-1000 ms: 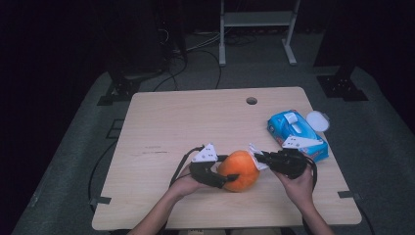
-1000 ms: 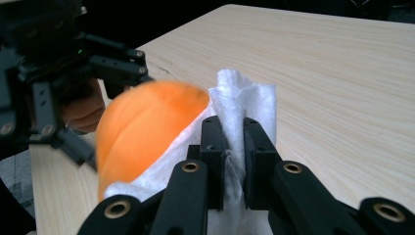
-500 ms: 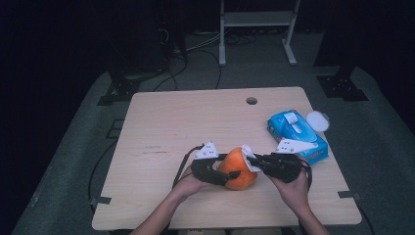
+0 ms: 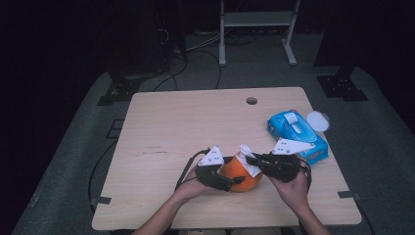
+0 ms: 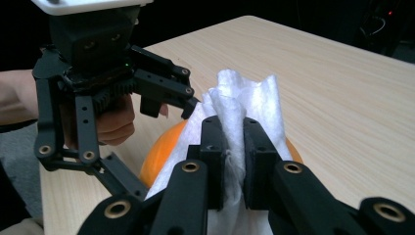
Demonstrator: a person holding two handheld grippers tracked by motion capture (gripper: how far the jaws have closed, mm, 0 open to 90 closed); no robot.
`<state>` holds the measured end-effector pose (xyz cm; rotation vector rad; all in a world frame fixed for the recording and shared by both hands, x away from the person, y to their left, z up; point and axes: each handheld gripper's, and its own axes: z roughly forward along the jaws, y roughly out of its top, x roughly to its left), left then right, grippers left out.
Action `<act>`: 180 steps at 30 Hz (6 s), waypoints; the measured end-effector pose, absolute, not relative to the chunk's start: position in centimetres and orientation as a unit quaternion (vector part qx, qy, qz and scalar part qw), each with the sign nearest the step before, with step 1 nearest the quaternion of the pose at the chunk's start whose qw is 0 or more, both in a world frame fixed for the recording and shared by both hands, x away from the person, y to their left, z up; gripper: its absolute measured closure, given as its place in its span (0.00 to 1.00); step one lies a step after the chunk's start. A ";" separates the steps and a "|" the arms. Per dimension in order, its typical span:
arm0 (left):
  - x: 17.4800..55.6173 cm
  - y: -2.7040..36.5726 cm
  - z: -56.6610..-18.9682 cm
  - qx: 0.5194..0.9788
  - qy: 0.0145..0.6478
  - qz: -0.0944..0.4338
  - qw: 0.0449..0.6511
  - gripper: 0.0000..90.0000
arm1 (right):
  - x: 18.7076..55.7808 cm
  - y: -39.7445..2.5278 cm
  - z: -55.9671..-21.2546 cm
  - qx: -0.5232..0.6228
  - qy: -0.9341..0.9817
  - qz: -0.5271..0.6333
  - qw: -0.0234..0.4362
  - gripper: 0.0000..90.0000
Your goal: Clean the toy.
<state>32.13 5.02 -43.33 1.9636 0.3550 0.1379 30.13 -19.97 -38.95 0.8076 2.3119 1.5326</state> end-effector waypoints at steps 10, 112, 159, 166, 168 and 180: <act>34.0 5.9 -45.3 0.813 0.116 0.005 0.570 0.09 | 29.7 -20.9 -39.0 0.281 0.798 0.518 0.123 0.89; 33.7 6.1 -44.8 0.842 0.122 0.017 0.525 0.16 | 31.0 -20.2 -40.4 0.304 0.798 0.512 0.092 0.90; 32.6 6.3 -41.5 0.837 0.115 0.066 0.530 0.26 | 31.0 -20.9 -40.0 0.306 0.748 0.587 0.041 0.90; 32.0 5.2 -41.4 0.840 0.118 0.079 0.524 0.25 | 30.0 -19.6 -39.1 0.268 0.768 0.578 0.070 0.90; 31.9 5.1 -41.4 0.840 0.116 0.081 0.523 0.25 | 29.9 -19.4 -39.1 0.264 0.771 0.575 0.075 0.90; 32.9 6.5 -40.9 0.831 0.123 0.064 0.539 0.12 | 30.0 -20.3 -39.7 0.279 0.784 0.546 0.092 0.90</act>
